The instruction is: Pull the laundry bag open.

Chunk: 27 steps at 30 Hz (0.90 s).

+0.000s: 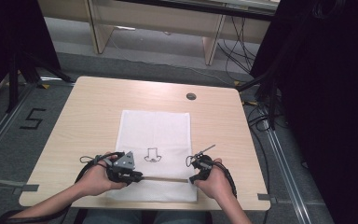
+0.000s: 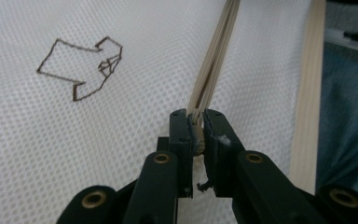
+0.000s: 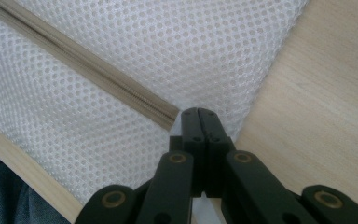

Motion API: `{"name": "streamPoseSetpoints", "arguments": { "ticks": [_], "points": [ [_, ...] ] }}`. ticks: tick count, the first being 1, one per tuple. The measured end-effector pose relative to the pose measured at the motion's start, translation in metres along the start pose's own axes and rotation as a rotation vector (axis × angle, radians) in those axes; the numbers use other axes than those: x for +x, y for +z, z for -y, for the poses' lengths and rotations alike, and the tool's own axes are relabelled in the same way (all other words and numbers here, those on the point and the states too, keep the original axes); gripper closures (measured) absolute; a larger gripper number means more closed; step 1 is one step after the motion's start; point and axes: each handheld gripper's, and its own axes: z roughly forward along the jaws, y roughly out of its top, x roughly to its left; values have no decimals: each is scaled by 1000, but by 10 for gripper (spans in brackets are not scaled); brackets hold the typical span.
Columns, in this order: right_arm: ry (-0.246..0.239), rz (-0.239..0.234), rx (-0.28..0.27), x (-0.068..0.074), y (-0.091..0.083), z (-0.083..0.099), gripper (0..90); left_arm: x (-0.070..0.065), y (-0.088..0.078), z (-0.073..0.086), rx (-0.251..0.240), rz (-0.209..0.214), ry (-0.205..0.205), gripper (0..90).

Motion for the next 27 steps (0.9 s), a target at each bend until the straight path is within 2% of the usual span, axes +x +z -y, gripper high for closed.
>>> {"name": "streamPoseSetpoints", "arguments": {
  "ticks": [2, 3, 4, 6, 9, 10, 11, 12, 14, 18, 19, 20, 21, 22, 25, 27],
  "points": [
    [0, 1, 0, 0, 0, 0, 900, 0, 0, 0, 2, 0, 0, 819],
    [0, 1, 0, 0, 0, 0, 900, 0, 0, 1, 17, -10, 14, 819],
    [-5, 0, -3, 0, 0, 0, 900, 0, 1, 1, 12, -5, 1, 819],
    [-5, -1, -11, -1, 1, 0, 900, 1, 1, 2, 24, -4, 8, 819],
    [3, -6, -10, 0, 0, 0, 900, 3, -1, 5, 20, -4, -4, 819],
    [1, -7, -12, -1, 1, 0, 900, 4, -2, 6, 18, 2, -21, 819],
    [2, -7, -12, -1, 1, 0, 900, 5, -3, 7, 18, -4, -9, 820],
    [1, -8, -12, -1, 1, 0, 900, 4, -3, 8, 14, -1, -25, 819],
    [9, -5, 4, -1, 0, 0, 900, 5, -4, 8, 21, -4, -10, 819],
    [3, -7, -11, -1, 1, 0, 900, 5, -5, 9, 13, -1, -28, 819],
    [4, -9, -12, -1, 1, 0, 900, 6, -5, 9, 17, 2, -6, 819],
    [6, -8, -4, -1, 0, 0, 900, 5, -5, 9, 22, -2, -19, 819],
    [6, -9, 1, -2, 0, 0, 900, 6, -5, 9, 23, -1, -3, 819],
    [23, -7, 10, 0, -1, 0, 900, 6, -5, 9, 22, 1, -5, 819],
    [0, -10, -3, -1, 0, 0, 900, 5, -5, 10, 17, 6, -28, 819],
    [12, -8, 3, 0, -1, 0, 900, 6, -5, 10, 25, -1, -12, 819]
  ]
}}
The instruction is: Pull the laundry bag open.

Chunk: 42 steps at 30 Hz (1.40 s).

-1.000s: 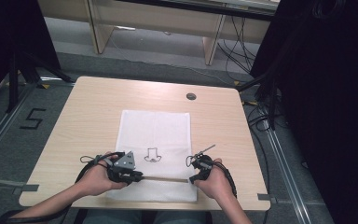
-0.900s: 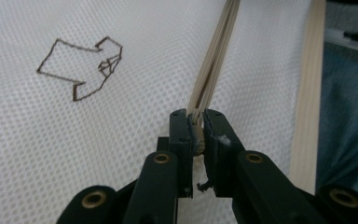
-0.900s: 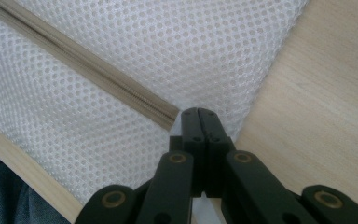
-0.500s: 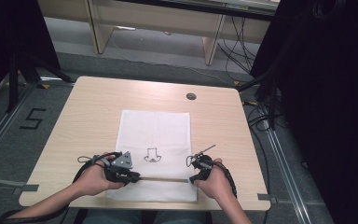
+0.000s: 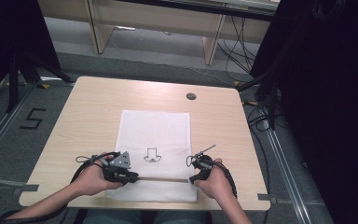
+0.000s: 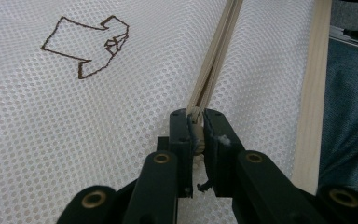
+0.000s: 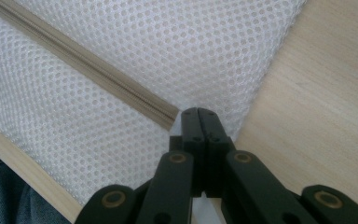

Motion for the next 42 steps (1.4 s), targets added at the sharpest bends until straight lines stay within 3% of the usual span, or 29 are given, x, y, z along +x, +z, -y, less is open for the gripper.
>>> {"name": "streamPoseSetpoints", "arguments": {
  "ticks": [1, 5, 6, 7, 11, 19, 23, 31, 35, 36, 38, 40, 41, 42],
  "points": [
    [0, -1, -1, 0, 0, 0, 900, 0, 0, 1, -3, 4, -19, 819],
    [2, 1, 1, 0, 0, 0, 900, 1, -1, 2, 11, -6, 3, 819],
    [0, 1, 0, -1, 0, 0, 900, 1, -1, 3, 1, 2, -21, 819],
    [-9, -1, -6, -1, 1, 0, 900, 2, -2, 4, 12, -9, -3, 819],
    [-2, 1, -11, -1, 1, 0, 900, 4, -7, 7, -5, -3, -33, 819],
    [6, 1, -11, 0, 1, 0, 900, 6, -11, 11, 18, -22, -16, 820],
    [-7, 4, -4, -1, 2, 0, 900, 6, -13, 13, -1, -14, -46, 819],
    [-2, 7, -2, -1, 2, 0, 900, 7, -15, 14, 8, -19, -42, 820],
    [-8, 13, 0, 0, 1, -1, 900, 7, -16, 13, -18, -11, -56, 820],
    [-12, 9, -2, 0, 1, -1, 900, 6, -17, 13, -3, -31, -50, 820],
    [-4, 12, 3, 2, 1, -1, 900, 13, -24, 17, 74, -73, 34, 820],
    [-13, 12, 1, 1, 1, -1, 900, 19, -32, 25, 61, -60, -6, 820],
    [-14, 13, -2, 0, 2, -1, 900, 17, -31, 29, -30, -45, -109, 820],
    [3, 10, 5, 1, 1, -1, 900, 18, -35, 30, -18, -42, -112, 820]
  ]
}}
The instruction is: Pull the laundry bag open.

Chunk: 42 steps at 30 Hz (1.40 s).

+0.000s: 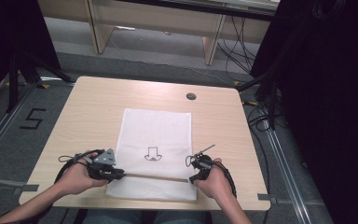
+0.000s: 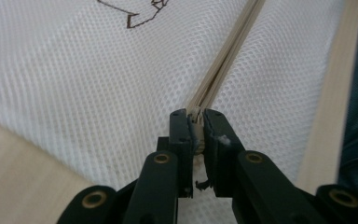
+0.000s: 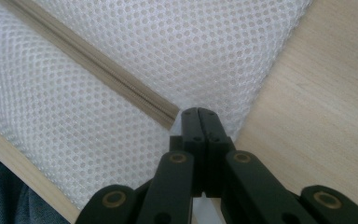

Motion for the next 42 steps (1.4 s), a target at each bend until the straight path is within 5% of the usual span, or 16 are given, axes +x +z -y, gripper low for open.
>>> {"name": "streamPoseSetpoints", "arguments": {
  "ticks": [2, 5, 6, 12, 13, 14, 15, 19, 26, 28, 29, 32, 34, 35, 37, 42],
  "points": [
    [20, 6, 12, 1, 0, -1, 900, 0, -4, 3, 18, -37, 37, 820],
    [11, 6, 8, 1, -1, -1, 900, 1, -6, 10, 36, -60, 28, 820],
    [13, 5, 7, 2, -1, -1, 900, 5, -11, 12, 79, -60, 54, 820],
    [0, 3, 0, 0, 0, 0, 900, 13, -24, 30, 101, -108, -3, 820],
    [21, 5, 11, 1, 0, -1, 900, 14, -25, 34, 95, -102, -26, 820],
    [-1, 6, 2, -1, 1, 0, 900, 16, -29, 34, 150, -84, 15, 820],
    [5, 0, 3, 0, 0, 0, 900, 13, -26, 35, 105, -95, -26, 820],
    [-3, 12, -5, -1, 1, 0, 900, 14, -27, 35, 156, -80, 19, 820],
    [-16, -2, -6, 0, -1, 1, 900, 15, -27, 35, 149, -59, 25, 816],
    [-27, 2, -11, 1, 0, 2, 900, 15, -29, 35, 123, -47, 9, 810],
    [-50, 9, -21, 1, -1, 3, 900, 13, -28, 35, 57, -43, -42, 800],
    [-65, 16, -51, 4, -2, 6, 834, 14, -34, 34, -68, -33, -69, 647],
    [-81, -5, -70, 5, -3, 8, 761, 20, -41, 30, -174, -118, -39, 601],
    [-77, -11, -72, 7, -4, 9, 758, 26, -45, 27, -249, -188, -91, 568],
    [-103, -13, -94, 12, -7, 9, 739, 34, -45, 27, -282, -215, -177, 483],
    [-192, 2, -175, 20, -10, 6, 660, 42, -40, 33, -258, -243, -212, 428]
  ]
}}
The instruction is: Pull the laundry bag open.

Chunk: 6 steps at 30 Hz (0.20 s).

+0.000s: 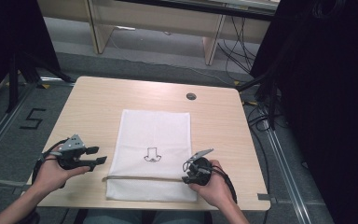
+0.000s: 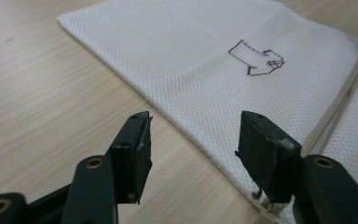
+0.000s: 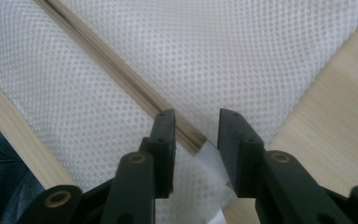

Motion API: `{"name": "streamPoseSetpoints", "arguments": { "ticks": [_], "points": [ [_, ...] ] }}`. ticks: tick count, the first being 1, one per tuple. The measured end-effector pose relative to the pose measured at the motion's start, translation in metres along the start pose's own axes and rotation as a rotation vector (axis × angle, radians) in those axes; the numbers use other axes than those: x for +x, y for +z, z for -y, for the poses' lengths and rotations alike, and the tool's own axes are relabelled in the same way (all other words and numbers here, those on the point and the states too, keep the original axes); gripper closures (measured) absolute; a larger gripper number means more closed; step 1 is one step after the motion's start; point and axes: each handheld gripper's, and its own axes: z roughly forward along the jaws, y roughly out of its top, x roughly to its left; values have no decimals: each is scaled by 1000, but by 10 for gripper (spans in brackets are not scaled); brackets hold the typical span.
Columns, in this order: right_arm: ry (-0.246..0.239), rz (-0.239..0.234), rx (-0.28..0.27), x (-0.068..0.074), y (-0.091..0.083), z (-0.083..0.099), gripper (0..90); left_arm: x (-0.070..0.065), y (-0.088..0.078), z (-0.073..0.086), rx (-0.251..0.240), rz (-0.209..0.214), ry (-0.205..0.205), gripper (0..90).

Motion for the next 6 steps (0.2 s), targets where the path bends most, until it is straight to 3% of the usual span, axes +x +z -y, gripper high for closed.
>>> {"name": "streamPoseSetpoints", "arguments": {
  "ticks": [6],
  "points": [
    [-2, 8, -10, 0, 3, 0, 630, 3, 2, -1, 20, -8, 16, 394]
  ]
}}
